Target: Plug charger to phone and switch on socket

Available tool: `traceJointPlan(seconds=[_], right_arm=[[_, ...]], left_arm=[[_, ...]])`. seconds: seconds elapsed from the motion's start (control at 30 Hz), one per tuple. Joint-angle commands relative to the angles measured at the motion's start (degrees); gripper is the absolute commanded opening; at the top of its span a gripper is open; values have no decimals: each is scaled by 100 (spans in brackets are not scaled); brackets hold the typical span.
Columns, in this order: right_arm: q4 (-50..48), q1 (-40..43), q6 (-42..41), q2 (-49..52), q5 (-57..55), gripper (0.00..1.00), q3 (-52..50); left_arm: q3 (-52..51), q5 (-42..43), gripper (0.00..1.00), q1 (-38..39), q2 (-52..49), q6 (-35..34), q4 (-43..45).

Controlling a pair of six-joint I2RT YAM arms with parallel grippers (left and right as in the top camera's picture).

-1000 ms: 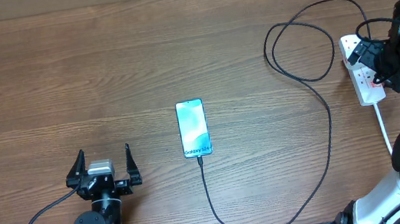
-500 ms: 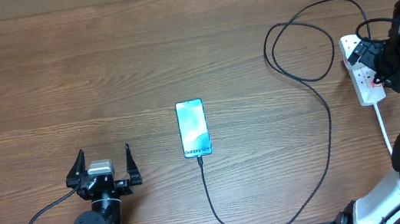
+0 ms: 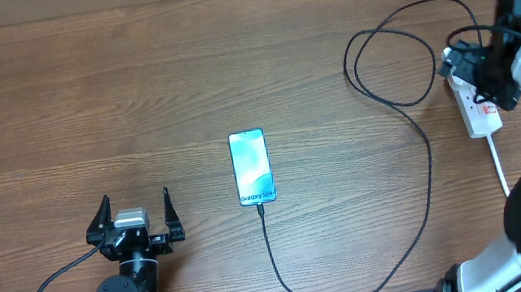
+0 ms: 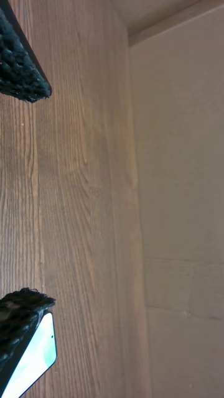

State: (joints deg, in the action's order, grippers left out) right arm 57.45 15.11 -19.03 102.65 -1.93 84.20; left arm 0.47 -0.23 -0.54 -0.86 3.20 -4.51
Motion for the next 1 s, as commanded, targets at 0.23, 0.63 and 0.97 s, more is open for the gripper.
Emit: traceJointPlan(seconds=[0.23,0.63,0.97], right_arm=[[-35,-1320,46,-1185,-37,100,28],[-33,-2264,46,-1878,-37,100,28],[-33,-2267,46,-2455,-37,100,22]], left_arm=[[-20,17,100,-52,66,90,4],[-20,17,100,-52,66,90,4],[-20,17,100,-52,66,90,4]])
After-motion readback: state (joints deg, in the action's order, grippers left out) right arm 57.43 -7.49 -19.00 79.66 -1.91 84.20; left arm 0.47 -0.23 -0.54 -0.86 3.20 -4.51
